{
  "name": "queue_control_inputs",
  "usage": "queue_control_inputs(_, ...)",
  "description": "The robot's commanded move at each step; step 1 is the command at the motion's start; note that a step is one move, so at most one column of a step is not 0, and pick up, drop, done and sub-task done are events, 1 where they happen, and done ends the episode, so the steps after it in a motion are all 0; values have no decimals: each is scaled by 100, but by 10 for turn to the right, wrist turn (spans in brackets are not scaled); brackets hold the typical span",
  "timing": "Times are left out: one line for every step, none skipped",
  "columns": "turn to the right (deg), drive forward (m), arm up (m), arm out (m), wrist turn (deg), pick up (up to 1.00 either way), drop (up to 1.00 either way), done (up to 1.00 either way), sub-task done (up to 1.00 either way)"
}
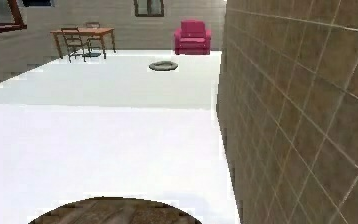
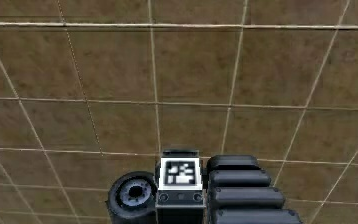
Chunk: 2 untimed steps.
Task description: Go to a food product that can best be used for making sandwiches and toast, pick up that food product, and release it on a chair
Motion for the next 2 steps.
queue_control_inputs(150, 0, 0, 0, 0, 0, 0, 0, 0)
queue_control_inputs(450, 0, 0, 0, 0, 0, 0, 0, 0)
